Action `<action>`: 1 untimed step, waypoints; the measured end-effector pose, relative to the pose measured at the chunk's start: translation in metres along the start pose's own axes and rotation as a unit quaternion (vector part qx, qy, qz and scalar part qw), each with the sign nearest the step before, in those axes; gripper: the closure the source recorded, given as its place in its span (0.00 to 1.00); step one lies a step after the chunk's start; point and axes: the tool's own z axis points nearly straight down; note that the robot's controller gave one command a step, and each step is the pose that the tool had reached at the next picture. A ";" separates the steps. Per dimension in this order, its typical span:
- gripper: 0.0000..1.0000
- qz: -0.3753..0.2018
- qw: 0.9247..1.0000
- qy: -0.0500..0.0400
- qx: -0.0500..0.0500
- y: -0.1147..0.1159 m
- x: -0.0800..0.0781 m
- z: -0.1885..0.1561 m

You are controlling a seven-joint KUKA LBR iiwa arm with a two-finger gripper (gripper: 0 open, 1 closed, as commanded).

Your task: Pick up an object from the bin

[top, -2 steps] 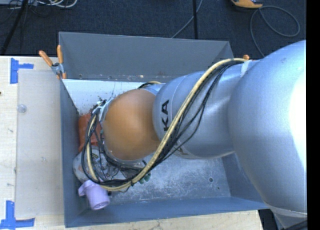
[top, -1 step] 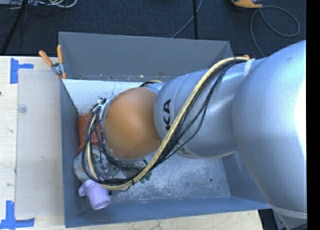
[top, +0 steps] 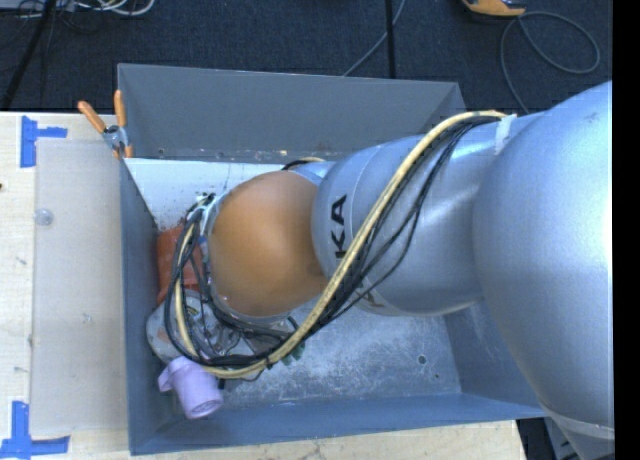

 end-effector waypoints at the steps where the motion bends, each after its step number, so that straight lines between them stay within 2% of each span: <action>1: 1.00 0.000 1.000 0.000 0.000 0.000 0.000 -0.008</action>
Offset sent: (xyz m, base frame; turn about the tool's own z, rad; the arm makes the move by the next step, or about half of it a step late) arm 0.0001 -0.0001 0.0273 0.0000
